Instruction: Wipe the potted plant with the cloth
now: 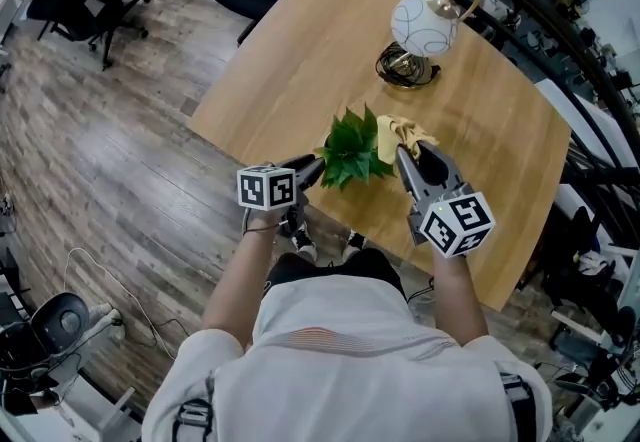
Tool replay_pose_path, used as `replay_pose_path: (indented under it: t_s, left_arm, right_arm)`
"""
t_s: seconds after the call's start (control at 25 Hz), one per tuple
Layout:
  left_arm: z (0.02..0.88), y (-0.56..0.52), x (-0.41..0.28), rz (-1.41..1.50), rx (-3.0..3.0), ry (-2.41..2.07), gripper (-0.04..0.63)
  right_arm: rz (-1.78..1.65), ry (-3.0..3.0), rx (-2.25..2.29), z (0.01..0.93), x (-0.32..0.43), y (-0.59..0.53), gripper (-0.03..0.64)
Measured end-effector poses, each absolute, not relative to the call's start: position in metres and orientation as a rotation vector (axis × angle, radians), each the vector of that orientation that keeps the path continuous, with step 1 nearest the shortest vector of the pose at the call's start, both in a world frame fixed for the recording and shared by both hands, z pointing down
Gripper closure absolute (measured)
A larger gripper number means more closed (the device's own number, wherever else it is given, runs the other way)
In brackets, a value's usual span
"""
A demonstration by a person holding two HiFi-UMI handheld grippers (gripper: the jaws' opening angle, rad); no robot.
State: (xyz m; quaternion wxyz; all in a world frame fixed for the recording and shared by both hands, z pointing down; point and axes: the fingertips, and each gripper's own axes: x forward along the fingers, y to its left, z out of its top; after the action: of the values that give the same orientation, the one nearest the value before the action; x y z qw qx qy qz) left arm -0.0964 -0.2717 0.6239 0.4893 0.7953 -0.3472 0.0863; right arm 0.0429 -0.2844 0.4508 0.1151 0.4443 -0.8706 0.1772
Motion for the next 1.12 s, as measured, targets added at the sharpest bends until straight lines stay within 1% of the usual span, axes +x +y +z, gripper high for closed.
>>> replay_pose_path:
  t_s: [0.48,1.12]
  left_arm:
    - [0.642,-0.273,-0.1,0.159,1.827,-0.805,0.5]
    - [0.633,-0.281,-0.083,0.026,1.803,-0.689,0.5]
  right_arm:
    - [0.582,-2.547,1.208,0.47,0.028,-0.297,0.48]
    - [0.631,-2.518,1.183,0.486,0.018,-0.305,0.48]
